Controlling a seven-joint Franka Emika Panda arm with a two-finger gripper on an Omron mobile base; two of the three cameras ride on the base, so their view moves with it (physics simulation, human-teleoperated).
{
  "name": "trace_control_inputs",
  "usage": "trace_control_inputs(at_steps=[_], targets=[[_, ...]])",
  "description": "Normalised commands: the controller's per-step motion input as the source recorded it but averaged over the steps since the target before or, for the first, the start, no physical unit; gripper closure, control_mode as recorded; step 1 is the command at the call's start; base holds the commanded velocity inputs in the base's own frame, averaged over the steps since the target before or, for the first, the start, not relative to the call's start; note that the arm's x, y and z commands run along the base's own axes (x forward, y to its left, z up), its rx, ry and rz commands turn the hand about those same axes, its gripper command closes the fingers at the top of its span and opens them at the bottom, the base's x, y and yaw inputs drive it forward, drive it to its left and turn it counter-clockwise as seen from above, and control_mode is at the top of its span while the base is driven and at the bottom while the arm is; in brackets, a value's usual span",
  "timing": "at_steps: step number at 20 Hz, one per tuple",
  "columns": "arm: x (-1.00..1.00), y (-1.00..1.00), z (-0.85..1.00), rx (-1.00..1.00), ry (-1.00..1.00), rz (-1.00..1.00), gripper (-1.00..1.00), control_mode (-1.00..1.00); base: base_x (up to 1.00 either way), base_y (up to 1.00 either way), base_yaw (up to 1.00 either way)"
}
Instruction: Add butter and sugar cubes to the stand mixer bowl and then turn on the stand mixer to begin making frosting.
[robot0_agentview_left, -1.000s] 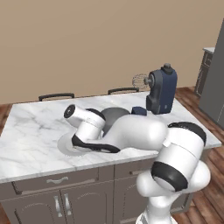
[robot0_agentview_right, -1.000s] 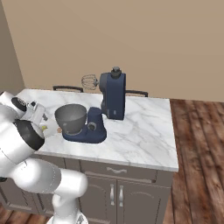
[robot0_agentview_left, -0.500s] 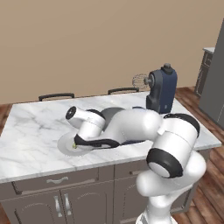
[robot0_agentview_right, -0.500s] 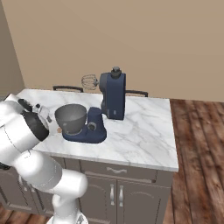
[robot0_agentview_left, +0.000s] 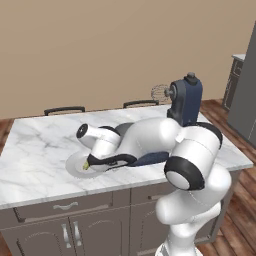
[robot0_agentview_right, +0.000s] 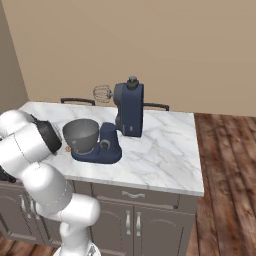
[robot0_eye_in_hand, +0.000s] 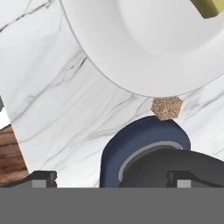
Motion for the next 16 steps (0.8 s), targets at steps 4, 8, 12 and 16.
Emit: trace_control_inputs(at_steps=[4,8,12,16], targets=[[0.21,0.00,-0.16,0.00,0.01,0.00,-1.00,-1.00,0.00,0.00,0.00],[0.23,0.00,-0.16,0.00,0.02,0.00,-1.00,-1.00,0.00,0.00,0.00],[0.20,0.00,-0.16,-0.01,0.02,0.00,-1.00,-1.00,0.00,0.00,0.00],[0.16,0.00,-0.15,-0.02,0.00,0.00,-1.00,-1.00,0.00,0.00,0.00]])
